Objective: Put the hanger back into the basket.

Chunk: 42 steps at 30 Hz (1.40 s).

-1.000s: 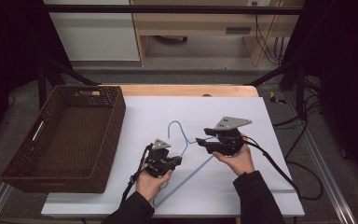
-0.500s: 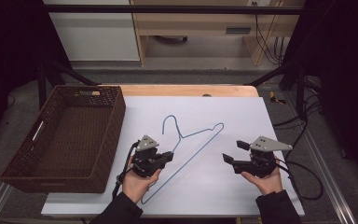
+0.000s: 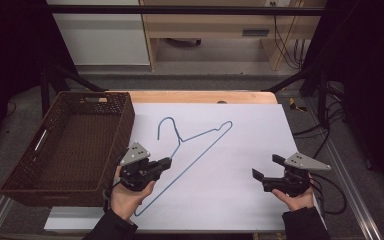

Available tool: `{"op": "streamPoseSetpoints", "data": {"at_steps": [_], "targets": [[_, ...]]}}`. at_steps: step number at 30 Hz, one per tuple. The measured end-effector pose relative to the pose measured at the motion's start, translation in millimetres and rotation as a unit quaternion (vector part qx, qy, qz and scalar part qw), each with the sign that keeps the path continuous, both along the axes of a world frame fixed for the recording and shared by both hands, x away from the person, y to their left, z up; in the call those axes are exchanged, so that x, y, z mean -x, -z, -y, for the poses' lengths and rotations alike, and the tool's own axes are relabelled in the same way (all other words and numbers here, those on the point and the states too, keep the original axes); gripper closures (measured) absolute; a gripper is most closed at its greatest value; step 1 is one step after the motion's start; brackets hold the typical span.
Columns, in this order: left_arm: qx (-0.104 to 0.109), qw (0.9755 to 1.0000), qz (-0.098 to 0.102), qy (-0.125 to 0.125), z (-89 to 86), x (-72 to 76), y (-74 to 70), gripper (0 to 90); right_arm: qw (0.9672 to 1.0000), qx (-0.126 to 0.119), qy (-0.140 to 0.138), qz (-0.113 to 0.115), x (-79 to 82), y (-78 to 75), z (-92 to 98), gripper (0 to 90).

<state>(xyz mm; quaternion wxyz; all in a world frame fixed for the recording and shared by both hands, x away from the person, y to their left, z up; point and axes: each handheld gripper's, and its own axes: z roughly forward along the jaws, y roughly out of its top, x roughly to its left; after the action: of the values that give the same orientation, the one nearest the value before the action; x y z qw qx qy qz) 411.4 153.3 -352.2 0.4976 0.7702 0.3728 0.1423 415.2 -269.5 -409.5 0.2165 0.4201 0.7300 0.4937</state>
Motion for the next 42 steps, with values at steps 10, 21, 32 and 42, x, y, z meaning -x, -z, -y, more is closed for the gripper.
{"op": "streamPoseSetpoints", "data": {"at_steps": [10, 21, 32, 42], "targets": [[-0.018, 0.9995, 0.025, 0.002, -16.7, 1.5, -29.2, 87.4, 1.0000, 0.003, 0.006, 0.003, 0.1, -1.4, 4.3, 7.8], [-0.044, 0.9982, 0.030, 0.027, -27.1, -17.3, -66.2, 87.3, 1.0000, -0.001, 0.007, 0.004, 1.0, -3.0, 3.4, 7.5], [-0.066, 0.9966, 0.049, 0.006, -58.0, -31.6, -98.4, 87.3, 1.0000, 0.004, 0.006, 0.005, 0.5, -2.3, 2.5, 6.3], [-0.063, 0.9963, 0.056, -0.019, -96.1, -38.0, -110.9, 87.3, 1.0000, 0.006, 0.005, 0.004, -0.1, -1.8, 2.4, 6.4]]}}
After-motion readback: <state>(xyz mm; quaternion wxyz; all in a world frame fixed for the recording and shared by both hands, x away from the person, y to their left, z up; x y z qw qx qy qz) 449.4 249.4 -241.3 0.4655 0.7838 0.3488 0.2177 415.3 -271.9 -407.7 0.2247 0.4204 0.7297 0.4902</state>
